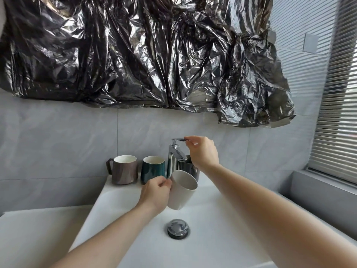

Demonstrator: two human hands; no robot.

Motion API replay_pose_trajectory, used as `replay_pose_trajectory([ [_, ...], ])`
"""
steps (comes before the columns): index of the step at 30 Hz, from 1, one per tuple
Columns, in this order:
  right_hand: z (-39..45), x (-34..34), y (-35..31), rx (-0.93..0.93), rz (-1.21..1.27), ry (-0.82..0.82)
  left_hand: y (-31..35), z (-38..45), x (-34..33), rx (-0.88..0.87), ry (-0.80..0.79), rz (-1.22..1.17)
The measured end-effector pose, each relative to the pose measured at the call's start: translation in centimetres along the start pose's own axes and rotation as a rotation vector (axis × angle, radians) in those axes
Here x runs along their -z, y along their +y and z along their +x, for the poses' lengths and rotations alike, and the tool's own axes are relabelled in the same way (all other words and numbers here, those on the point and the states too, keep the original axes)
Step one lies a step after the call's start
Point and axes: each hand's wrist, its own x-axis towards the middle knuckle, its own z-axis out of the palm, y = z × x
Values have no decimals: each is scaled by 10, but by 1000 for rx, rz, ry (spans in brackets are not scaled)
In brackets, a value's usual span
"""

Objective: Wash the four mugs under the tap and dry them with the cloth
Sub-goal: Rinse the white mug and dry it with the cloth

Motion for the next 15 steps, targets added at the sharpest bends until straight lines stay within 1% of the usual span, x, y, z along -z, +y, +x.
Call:
replay_pose_trajectory([
  [4,8,-1,-1,-15,6,5,-9,-4,-9,59,-42,-118],
  [10,12,-8,-6,-67,53,18,-10,-7,-4,58,-33,-229],
  [15,-9,-7,-2,-127,228,62,-12,-4,1,65,-27,-237],
])
